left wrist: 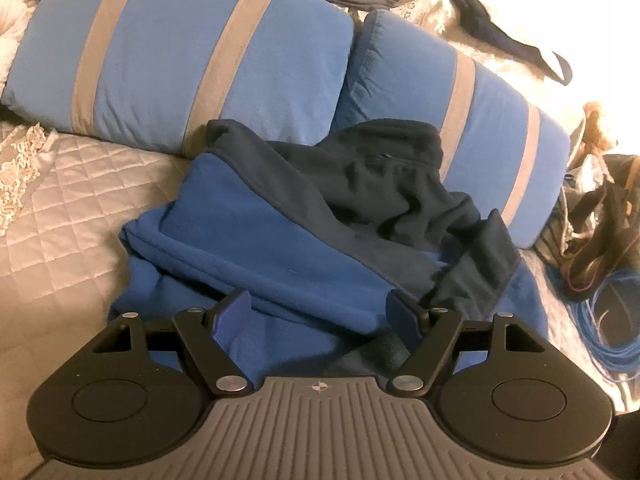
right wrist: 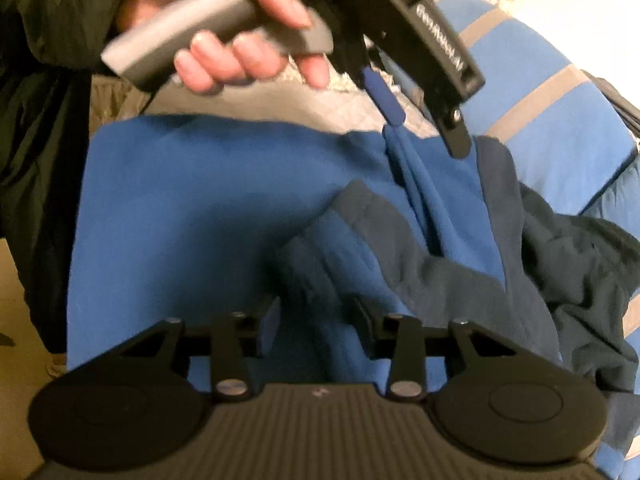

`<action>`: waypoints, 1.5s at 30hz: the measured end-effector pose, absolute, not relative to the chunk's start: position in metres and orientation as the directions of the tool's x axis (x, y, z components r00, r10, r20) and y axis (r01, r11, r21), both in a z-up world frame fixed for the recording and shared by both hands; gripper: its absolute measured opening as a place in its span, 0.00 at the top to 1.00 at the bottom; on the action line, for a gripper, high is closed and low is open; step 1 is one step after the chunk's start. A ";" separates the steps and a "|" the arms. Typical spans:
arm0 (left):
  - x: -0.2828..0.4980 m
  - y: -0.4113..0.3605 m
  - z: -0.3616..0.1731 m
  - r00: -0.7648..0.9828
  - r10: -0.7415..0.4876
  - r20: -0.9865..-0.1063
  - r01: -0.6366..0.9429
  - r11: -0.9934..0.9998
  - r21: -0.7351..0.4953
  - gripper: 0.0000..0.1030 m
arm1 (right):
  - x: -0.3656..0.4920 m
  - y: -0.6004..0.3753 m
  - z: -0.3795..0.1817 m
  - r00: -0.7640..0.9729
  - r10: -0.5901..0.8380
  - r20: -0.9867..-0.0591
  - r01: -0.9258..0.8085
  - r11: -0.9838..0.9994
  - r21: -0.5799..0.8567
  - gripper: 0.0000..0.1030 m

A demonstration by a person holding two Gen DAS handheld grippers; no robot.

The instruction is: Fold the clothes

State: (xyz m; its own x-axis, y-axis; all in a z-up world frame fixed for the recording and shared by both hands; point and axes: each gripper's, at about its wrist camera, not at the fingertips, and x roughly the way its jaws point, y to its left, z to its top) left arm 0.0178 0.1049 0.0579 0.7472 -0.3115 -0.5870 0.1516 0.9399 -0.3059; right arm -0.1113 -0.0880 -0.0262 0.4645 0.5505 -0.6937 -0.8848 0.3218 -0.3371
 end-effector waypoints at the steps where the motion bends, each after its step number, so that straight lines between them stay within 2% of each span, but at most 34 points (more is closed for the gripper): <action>1: 0.018 0.105 0.058 0.743 -0.319 -0.588 0.151 0.936 -0.317 0.28 | -0.111 -0.088 -0.028 0.467 0.545 -0.697 -0.883 0.324 -0.339 0.49; 6: 0.018 0.107 0.059 0.722 -0.378 -0.580 0.163 0.907 -0.388 0.28 | -0.110 -0.085 -0.034 0.461 0.531 -0.711 -0.886 0.328 -0.329 0.50; 12: 0.016 0.102 0.060 0.723 -0.400 -0.563 0.181 0.896 -0.405 0.28 | -0.111 -0.082 -0.035 0.467 0.529 -0.709 -0.882 0.335 -0.330 0.53; 18: 0.014 0.102 0.059 0.718 -0.403 -0.567 0.159 0.889 -0.430 0.28 | -0.113 -0.080 -0.039 0.524 0.516 -0.678 -0.850 0.366 -0.378 0.47; 20: 0.013 0.105 0.056 0.712 -0.419 -0.564 0.147 0.874 -0.464 0.28 | -0.113 -0.079 -0.042 0.538 0.508 -0.673 -0.842 0.372 -0.392 0.51; 21: 0.012 0.106 0.054 0.706 -0.429 -0.563 0.142 0.865 -0.481 0.28 | -0.111 -0.080 -0.038 0.547 0.514 -0.661 -0.834 0.400 -0.380 0.58; 22: 0.013 0.107 0.053 0.698 -0.441 -0.564 0.137 0.856 -0.499 0.28 | -0.108 -0.082 -0.033 0.557 0.520 -0.647 -0.825 0.433 -0.363 0.78; 23: 0.013 0.107 0.051 0.689 -0.453 -0.565 0.133 0.846 -0.517 0.28 | -0.106 -0.084 -0.028 0.568 0.527 -0.633 -0.815 0.464 -0.346 0.84; 25: 0.014 0.108 0.051 0.678 -0.479 -0.557 0.137 0.827 -0.545 0.28 | -0.100 -0.088 -0.019 0.590 0.536 -0.604 -0.793 0.525 -0.308 0.89; 30: 0.013 0.119 0.062 0.695 -0.562 -0.449 0.181 0.741 -0.646 0.28 | -0.086 -0.098 0.004 0.646 0.548 -0.531 -0.724 0.660 -0.200 0.91; 34: 0.012 0.132 0.068 0.693 -0.637 -0.337 0.216 0.630 -0.746 0.27 | -0.080 -0.097 0.014 0.705 0.508 -0.495 -0.668 0.710 -0.224 0.91; 38: 0.018 0.134 0.068 0.639 -0.679 -0.362 0.183 0.591 -0.785 0.26 | -0.074 -0.095 0.023 0.760 0.462 -0.457 -0.608 0.754 -0.249 0.91; 45: 0.035 0.125 0.041 0.413 -0.837 -0.359 0.042 0.412 -0.910 0.25 | -0.076 -0.091 0.027 0.787 0.440 -0.432 -0.581 0.764 -0.280 0.91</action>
State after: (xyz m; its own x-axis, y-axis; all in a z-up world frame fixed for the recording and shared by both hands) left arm 0.0351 0.1250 0.0406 0.4127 -0.8370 -0.3593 0.0421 0.4116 -0.9104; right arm -0.0765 -0.0913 0.0271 0.7872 0.4404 -0.4317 -0.5810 0.7642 -0.2799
